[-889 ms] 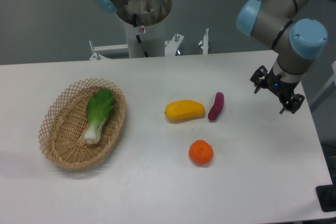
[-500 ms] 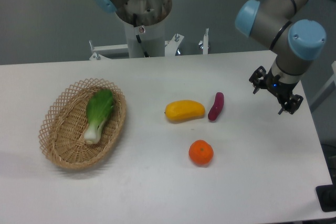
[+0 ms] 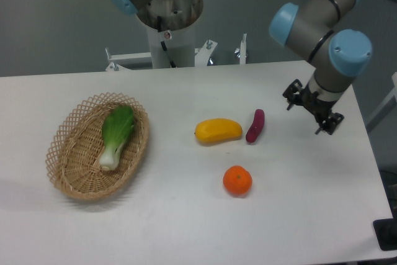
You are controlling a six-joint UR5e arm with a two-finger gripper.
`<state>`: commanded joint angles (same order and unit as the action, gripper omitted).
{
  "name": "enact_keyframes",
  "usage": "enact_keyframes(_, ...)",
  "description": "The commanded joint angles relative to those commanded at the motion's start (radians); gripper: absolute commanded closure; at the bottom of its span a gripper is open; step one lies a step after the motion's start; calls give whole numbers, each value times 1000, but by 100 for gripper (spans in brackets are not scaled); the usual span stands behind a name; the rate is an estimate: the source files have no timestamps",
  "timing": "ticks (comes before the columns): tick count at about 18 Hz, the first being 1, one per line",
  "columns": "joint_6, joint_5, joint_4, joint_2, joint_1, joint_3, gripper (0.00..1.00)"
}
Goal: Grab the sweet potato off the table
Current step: 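Move the gripper over the purple sweet potato and lower it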
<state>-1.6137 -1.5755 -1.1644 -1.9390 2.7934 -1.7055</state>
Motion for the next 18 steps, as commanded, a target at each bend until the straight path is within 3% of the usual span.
enact_keyframes(6,38,106,74,43,2,-140,0)
enact_keyframes(9,72,109,90,42,-8,-163,0)
enact_keyframes(14,129,109,216,25,-23,-210,0)
enact_keyframes(18,121,107,270,9,-25,-233,0)
